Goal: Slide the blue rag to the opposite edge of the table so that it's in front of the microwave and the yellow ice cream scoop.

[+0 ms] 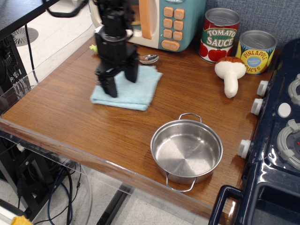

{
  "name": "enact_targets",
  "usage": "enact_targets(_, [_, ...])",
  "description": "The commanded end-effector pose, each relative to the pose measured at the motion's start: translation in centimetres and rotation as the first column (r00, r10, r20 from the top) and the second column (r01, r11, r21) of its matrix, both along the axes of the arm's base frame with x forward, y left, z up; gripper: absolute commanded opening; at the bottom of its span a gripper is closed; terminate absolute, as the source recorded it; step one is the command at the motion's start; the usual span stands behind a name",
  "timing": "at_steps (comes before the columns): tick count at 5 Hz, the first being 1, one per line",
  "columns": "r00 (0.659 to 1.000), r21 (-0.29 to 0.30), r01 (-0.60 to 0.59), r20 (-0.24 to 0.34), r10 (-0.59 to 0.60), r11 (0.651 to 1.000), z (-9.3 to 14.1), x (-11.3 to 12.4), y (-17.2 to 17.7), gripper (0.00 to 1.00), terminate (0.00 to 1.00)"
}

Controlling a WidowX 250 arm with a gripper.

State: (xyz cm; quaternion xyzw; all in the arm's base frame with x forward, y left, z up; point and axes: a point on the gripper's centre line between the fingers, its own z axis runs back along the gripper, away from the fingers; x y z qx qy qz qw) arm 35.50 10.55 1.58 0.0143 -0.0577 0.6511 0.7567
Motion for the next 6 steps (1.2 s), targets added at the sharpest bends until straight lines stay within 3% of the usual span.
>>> enact_targets(1, [0.979,0.05,-0.195,0.076,0.191,0.979,3.2,-1.2,5.3,1.0,0.0])
enact_targets(2, [0.968,0.062,-0.244,0.077,0.239,0.968,3.2,-1.0,7.0,1.0,0.0])
enact_targets(4, [0.97,0.067,-0.235,0.078,0.23,0.97,3.3,-1.2,6.7,1.0,0.0])
enact_targets(5, [0.972,0.057,-0.216,0.108,0.209,0.975,4.4,-1.1,6.3,1.0,0.0])
enact_targets(6, [0.965,0.03,-0.217,0.158,0.209,0.976,7.1,-1.0,5.7,1.0,0.0])
